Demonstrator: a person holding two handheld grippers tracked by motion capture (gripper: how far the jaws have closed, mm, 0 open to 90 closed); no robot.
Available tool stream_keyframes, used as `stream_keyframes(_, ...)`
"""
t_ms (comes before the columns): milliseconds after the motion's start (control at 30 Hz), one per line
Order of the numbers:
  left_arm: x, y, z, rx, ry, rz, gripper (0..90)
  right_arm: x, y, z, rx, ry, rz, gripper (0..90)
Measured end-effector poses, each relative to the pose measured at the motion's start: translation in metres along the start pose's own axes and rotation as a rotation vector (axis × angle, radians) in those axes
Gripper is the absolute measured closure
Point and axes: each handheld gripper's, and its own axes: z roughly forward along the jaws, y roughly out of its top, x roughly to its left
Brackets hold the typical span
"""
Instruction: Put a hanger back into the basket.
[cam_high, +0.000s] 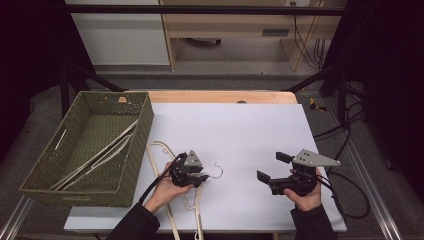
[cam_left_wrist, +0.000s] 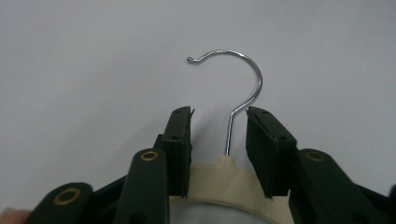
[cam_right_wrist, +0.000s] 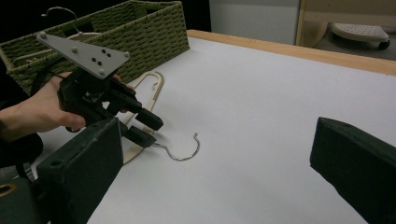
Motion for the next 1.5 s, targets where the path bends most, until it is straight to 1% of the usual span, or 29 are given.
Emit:
stream_keyframes(167,-0.001,0.001,0.004,0.016,-0.006,0.020,69.8,0.001,0.000,0.001,0.001,0.001,0.005,3.1)
stream_keyframes(200,-0.001,0.001,0.006,0.034,0.000,0.034,71.7,0.000,0.000,0.001,-0.001,0.001,0.005,3.2)
stream_keyframes(267,-0.001,0.001,0.006,0.028,-0.001,0.030,73.0,0.000,0.000,0.001,-0.001,0.002,0.005,3.1)
stream_keyframes(333,-0.001,0.001,0.006,0.043,-0.002,0.049,73.4,0.000,0.000,0.001,-0.001,0.002,0.005,3.2)
stream_keyframes(433,0.000,0.003,0.006,0.061,-0.011,0.058,76.6,0.000,0.000,0.002,0.002,0.003,0.006,3.2)
stream_keyframes(467,0.000,0.004,0.007,0.062,-0.015,0.047,78.0,0.000,0.000,0.002,0.003,0.006,0.007,3.2)
stream_keyframes(567,0.000,0.005,0.007,0.073,-0.015,0.042,81.6,0.000,0.000,0.002,0.002,0.006,0.006,3.2)
stream_keyframes(733,-0.001,0.008,0.008,0.090,-0.021,0.044,87.3,0.002,-0.001,0.006,0.013,0.017,0.007,3.2)
stream_keyframes(833,-0.002,0.009,0.008,0.096,-0.017,0.063,88.6,0.004,-0.002,0.010,0.022,0.028,0.003,3.4)
stream_keyframes(933,-0.002,0.009,0.008,0.090,-0.018,0.067,88.7,0.006,-0.003,0.013,0.030,0.034,0.006,3.7)
stream_keyframes(967,-0.002,0.009,0.008,0.085,-0.018,0.077,88.7,0.007,-0.005,0.018,0.037,0.045,0.010,4.0)
stream_keyframes(1000,-0.002,0.009,0.007,0.087,-0.018,0.084,88.7,0.008,-0.006,0.020,0.043,0.049,0.005,4.1)
stream_keyframes(1100,-0.002,0.009,0.006,0.083,-0.021,0.091,88.8,0.010,-0.008,0.025,0.055,0.059,0.007,4.2)
stream_keyframes(1133,-0.002,0.009,0.002,0.070,-0.021,0.095,88.8,0.013,-0.010,0.029,0.067,0.069,0.003,4.4)
stream_keyframes(1167,-0.002,0.009,0.002,0.070,-0.021,0.095,88.8,0.013,-0.010,0.029,0.067,0.069,0.003,4.4)
stream_keyframes(1200,-0.002,0.010,-0.003,0.054,-0.020,0.098,88.8,0.016,-0.011,0.034,0.074,0.079,0.006,4.8)
stream_keyframes(1233,-0.002,0.010,-0.003,0.054,-0.020,0.098,88.8,0.018,-0.011,0.035,0.077,0.083,0.003,5.2)
stream_keyframes(1267,-0.002,0.010,-0.010,0.029,-0.020,0.094,88.8,0.019,-0.012,0.037,0.080,0.091,0.003,5.3)
stream_keyframes(1300,-0.003,0.010,-0.013,0.014,-0.016,0.093,88.8,0.021,-0.012,0.039,0.086,0.094,0.003,5.4)
stream_keyframes(1333,-0.003,0.010,-0.013,0.014,-0.016,0.093,88.8,0.023,-0.013,0.041,0.092,0.096,-0.002,5.9)
stream_keyframes(1367,-0.004,0.011,-0.020,-0.016,-0.014,0.084,88.8,0.025,-0.013,0.044,0.096,0.103,0.000,6.4)
stream_keyframes(1400,-0.004,0.011,-0.023,-0.021,-0.011,0.090,88.8,0.027,-0.014,0.046,0.100,0.110,0.005,6.8)
stream_keyframes(1433,-0.005,0.011,-0.026,-0.038,-0.009,0.079,88.8,0.029,-0.015,0.049,0.103,0.117,0.012,7.4)
stream_keyframes(1467,-0.005,0.011,-0.028,-0.045,-0.008,0.081,88.9,0.031,-0.016,0.051,0.109,0.120,0.012,8.0)
stream_keyframes(1500,-0.004,0.011,-0.031,-0.042,-0.006,0.090,88.8,0.033,-0.016,0.054,0.115,0.124,0.014,8.5)
